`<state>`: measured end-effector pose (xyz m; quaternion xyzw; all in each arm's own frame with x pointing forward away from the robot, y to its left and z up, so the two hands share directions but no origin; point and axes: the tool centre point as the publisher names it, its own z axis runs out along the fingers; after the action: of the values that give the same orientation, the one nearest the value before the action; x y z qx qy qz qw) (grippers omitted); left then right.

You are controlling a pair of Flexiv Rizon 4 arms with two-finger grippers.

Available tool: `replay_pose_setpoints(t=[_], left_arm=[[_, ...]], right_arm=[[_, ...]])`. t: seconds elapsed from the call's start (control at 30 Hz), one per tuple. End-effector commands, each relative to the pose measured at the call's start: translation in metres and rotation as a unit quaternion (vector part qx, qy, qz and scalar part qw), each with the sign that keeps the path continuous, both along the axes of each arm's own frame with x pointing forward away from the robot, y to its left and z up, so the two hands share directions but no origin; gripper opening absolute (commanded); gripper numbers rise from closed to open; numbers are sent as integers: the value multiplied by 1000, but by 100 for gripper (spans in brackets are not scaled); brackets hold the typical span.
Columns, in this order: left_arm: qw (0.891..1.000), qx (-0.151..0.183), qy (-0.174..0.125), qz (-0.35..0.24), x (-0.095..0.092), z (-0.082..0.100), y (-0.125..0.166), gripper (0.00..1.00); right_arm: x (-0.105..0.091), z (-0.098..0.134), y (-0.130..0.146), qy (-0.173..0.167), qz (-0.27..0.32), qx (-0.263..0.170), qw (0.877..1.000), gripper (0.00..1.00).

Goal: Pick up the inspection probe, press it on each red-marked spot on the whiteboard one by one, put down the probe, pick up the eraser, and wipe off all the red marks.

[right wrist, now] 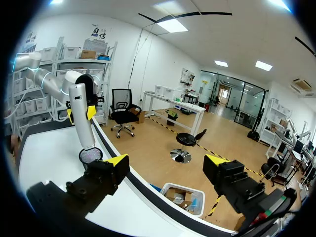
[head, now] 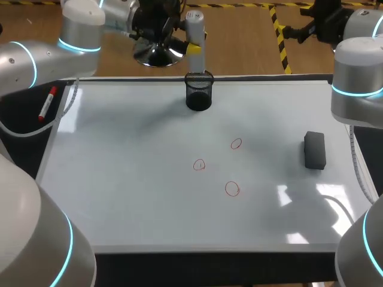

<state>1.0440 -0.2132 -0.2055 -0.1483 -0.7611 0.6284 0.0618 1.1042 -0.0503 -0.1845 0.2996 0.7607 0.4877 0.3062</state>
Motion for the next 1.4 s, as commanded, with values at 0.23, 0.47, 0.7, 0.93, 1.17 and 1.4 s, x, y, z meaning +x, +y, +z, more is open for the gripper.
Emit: replay_pose_setpoints(t=[0.23, 0.47, 0.7, 0.93, 1.17, 1.4], left_arm=[[999, -1, 10, 31, -6, 4, 12, 0], [999, 17, 10, 42, -23, 9, 18, 0], [998, 21, 16, 59, -45, 19, 26, 0], [996, 15, 25, 81, -72, 31, 29, 0], [994, 11, 36, 105, -94, 36, 34, 0], [993, 4, 34, 113, -118, 38, 37, 0]], right_arm=[[0, 0, 0, 0, 0, 0, 1000, 100], [0, 0, 0, 0, 0, 0, 1000, 100], [0, 0, 0, 0, 0, 0, 1000, 100], [0, 0, 0, 0, 0, 0, 1000, 100], [0, 0, 0, 0, 0, 0, 1000, 100], [0, 0, 0, 0, 0, 0, 1000, 100]])
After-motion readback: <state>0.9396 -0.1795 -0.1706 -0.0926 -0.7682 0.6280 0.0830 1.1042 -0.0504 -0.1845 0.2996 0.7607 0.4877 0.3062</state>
